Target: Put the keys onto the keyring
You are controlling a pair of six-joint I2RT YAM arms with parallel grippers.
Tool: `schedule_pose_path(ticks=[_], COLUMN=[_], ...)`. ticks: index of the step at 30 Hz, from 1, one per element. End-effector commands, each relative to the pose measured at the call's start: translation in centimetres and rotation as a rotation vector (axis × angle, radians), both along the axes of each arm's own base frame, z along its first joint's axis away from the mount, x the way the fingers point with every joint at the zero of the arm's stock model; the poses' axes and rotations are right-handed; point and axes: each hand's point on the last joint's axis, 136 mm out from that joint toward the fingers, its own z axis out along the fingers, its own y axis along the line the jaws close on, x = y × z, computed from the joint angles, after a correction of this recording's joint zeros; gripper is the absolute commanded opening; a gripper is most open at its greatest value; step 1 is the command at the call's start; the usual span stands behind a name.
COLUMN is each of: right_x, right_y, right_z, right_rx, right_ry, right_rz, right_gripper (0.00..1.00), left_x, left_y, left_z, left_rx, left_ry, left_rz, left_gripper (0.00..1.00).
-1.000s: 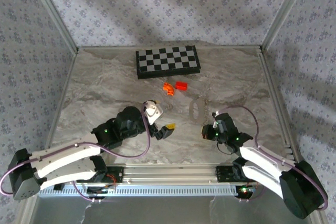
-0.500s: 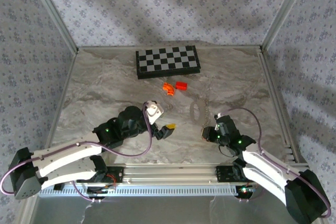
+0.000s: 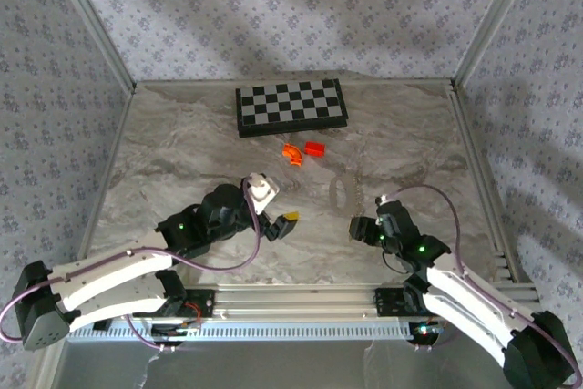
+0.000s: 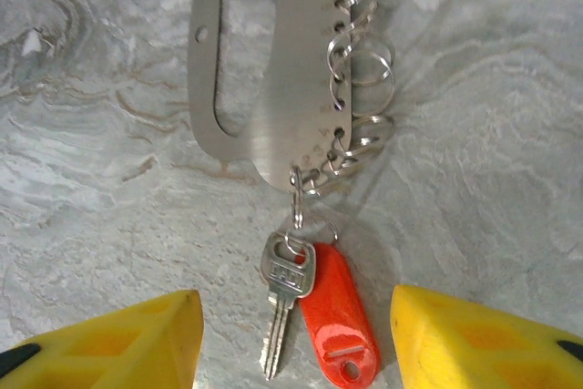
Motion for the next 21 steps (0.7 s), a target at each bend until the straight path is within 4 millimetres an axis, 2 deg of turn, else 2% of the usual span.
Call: schedule_pose_path(ticks=[1,3,8,13,14,16,21], right_x=[0.7,1.0,1.8,2.2,2.4,2.9,4.1], right_y=[-0.5,-0.5,-0.9,-1.5,-1.7,-2.2,-4.0], right_z=[1.9,2.7,4.8,6.2,6.6,7.4,9.4], right_rx=[-0.044,-0.057,-0.116,-0.158,-0.169,-0.190,-0.252], right_ry=[-0.057,-0.081,-0.152,-0.195,-0.212,-0.248,-0.333], right_rz=[-0.009,-0.010,0.008,0.012,0.005,-0.007,-0.069], right_gripper=[0.62,0.67,0.71,0.83,0.86,1.00,1.00], left_x=[1.6,2.4,3.8,4.8,5.0,5.4,6.6], left_y=[1.5,2.4,4.7,7.5,8.1,9.7,14.0], left_z=[2.7,2.5,2.3,2.5,2.6,2.6,1.8], left_rx=[-0.036,-0.031,-0.031,-0.042,-0.046,-0.046,-0.003], left_ry=[-0.014,-0.002,0.014,0.002,-0.002,-0.009,-0.022], left_rz=[0.111,0.165,0.280,0.397,0.423,0.497,0.699], left_gripper=[0.99,1.00,0.99,1.00,1.00,1.00,0.99])
